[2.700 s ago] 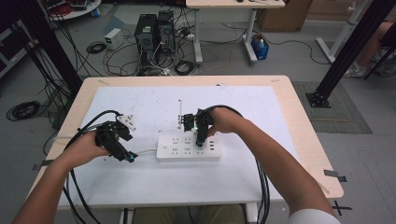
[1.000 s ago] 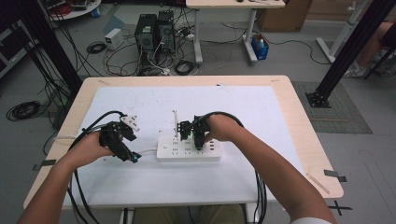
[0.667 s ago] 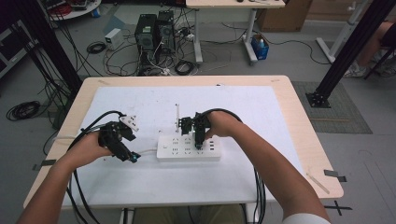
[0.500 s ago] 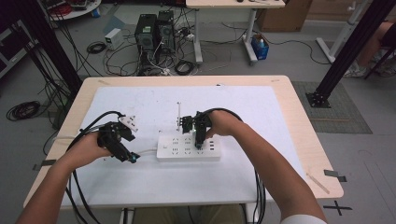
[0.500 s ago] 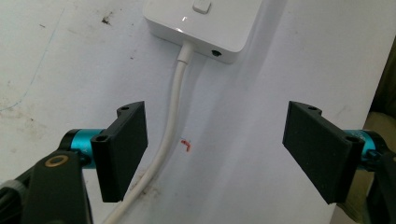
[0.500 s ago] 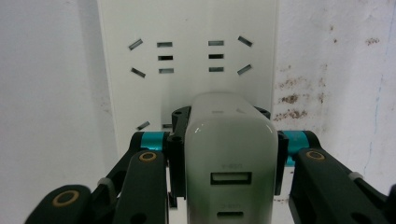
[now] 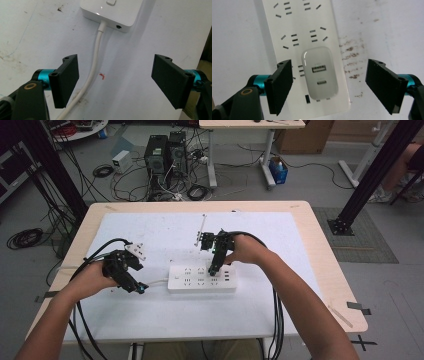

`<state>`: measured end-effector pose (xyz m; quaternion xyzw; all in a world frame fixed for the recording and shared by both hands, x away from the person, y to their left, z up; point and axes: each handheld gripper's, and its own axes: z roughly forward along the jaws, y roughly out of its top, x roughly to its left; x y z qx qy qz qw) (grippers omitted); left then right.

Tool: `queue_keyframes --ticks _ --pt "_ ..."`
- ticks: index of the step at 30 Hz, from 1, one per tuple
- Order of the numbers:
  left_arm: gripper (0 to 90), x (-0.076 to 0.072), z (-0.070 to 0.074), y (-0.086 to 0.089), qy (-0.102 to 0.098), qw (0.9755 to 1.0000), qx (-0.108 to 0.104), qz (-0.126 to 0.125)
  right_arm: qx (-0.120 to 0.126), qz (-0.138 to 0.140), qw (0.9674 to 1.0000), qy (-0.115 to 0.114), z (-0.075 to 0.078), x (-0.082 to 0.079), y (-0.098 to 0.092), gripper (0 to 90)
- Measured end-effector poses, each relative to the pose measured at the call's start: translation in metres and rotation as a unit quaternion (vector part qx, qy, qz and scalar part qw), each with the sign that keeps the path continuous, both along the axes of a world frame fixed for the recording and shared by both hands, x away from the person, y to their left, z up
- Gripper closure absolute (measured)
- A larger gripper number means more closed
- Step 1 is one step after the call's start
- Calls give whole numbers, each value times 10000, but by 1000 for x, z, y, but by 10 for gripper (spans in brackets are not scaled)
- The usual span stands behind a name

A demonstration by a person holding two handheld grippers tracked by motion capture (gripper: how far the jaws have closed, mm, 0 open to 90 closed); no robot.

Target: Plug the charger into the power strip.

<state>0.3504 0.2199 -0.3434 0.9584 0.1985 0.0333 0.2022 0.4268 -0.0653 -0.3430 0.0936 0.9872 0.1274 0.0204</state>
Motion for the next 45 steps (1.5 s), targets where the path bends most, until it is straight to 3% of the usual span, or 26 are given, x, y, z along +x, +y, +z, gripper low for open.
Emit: queue_keyframes --ticks 5,8,15,16,17,18,19,21,25,26,27,29,31,34,38,45 --pt "223 0 0 0 -30 10000 6 4 240 -294 9991 -207 13 0 -18 179" --pt "223 2 0 1 -32 10000 -23 64 411 -677 9963 -344 22 2 -37 116" --pt "223 7 5 7 -63 9998 -98 174 605 -1951 9779 -444 38 -7 -110 116" --pt "223 8 7 7 -72 9998 -100 175 569 -2089 9754 -424 38 -11 -119 116" --pt "223 8 7 7 -72 9998 -100 175 569 -2089 9754 -424 38 -11 -119 116" --pt "223 10 10 8 -92 9998 -75 158 489 -2245 9723 -425 37 -16 -130 115" --pt "222 10 10 8 -92 9998 -75 158 489 -2245 9723 -425 37 -16 -130 115" --pt "222 11 14 7 -116 9998 -53 145 204 -2517 9662 -525 33 -33 -161 115" --pt "222 13 19 3 -155 9998 -36 135 107 -2503 9671 -437 27 -51 -183 114" --pt "222 14 20 3 -168 9998 -14 107 81 -2515 9668 -438 26 -55 -187 99" --pt "222 14 20 2 -163 9998 -38 128 35 -2491 9677 -389 24 -59 -192 19" --pt "222 14 20 0 -150 9998 -3 96 -12 -2482 9681 -332 22 -64 -199 9" --pt "222 15 19 -1 -140 9998 -18 132 -81 -2500 9673 -429 21 -68 -203 9" --pt "222 16 19 -1 -138 9998 3 106 -33 -2514 9665 -528 22 -70 -206 10" --pt "222 17 18 0 -137 9998 10 132 -26 -2410 9695 -455 21 -72 -202 10" --pt "222 15 19 1 -168 9997 20 183 -14 -2340 9715 -383 16 -70 -195 10"
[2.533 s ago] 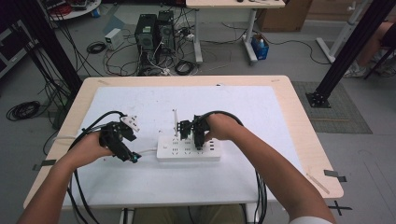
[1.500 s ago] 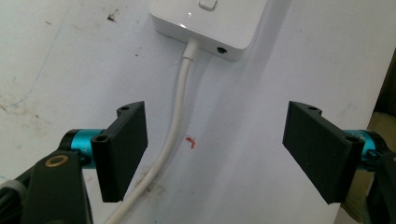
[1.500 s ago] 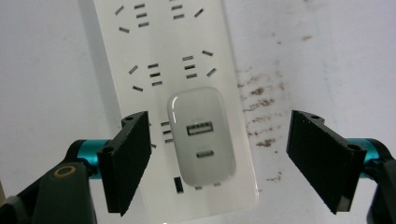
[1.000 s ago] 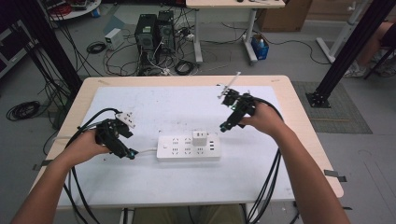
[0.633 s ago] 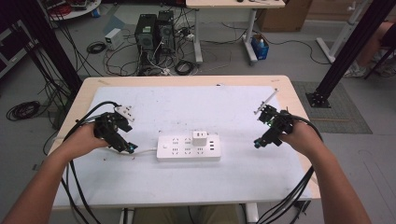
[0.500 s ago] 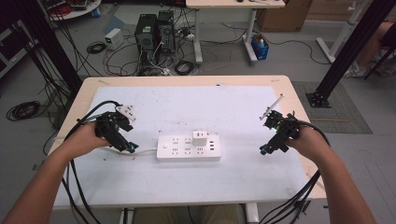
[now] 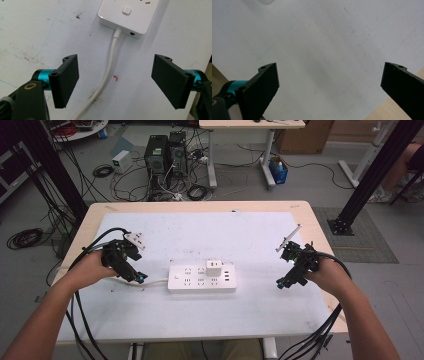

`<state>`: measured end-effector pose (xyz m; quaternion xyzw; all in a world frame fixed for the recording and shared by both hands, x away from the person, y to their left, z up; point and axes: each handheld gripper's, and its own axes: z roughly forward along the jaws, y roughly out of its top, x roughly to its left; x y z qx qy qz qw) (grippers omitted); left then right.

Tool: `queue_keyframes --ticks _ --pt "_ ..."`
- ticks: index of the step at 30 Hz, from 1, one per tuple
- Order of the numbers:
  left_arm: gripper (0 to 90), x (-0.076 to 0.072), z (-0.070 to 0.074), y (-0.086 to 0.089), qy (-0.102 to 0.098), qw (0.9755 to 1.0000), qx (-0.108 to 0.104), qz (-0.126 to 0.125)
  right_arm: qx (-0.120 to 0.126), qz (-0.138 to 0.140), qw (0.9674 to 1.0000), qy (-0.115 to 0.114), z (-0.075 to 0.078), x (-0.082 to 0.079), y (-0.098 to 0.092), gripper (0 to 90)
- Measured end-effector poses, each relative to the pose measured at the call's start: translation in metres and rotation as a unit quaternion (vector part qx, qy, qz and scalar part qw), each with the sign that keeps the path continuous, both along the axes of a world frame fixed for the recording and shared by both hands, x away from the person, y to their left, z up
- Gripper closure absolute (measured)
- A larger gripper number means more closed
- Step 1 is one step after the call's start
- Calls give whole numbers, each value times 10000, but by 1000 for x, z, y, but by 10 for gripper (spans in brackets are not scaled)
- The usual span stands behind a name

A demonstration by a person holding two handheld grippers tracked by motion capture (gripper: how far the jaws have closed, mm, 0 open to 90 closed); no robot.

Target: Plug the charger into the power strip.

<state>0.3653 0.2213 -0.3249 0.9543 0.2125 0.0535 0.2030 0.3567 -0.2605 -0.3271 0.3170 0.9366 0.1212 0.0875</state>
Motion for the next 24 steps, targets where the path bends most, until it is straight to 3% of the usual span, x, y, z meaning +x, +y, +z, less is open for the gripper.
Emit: queue_keyframes --ticks 24 --pt "222 -1 -4 2 -84 9999 36 97 68 130 9999 19 -11 0 8 10"
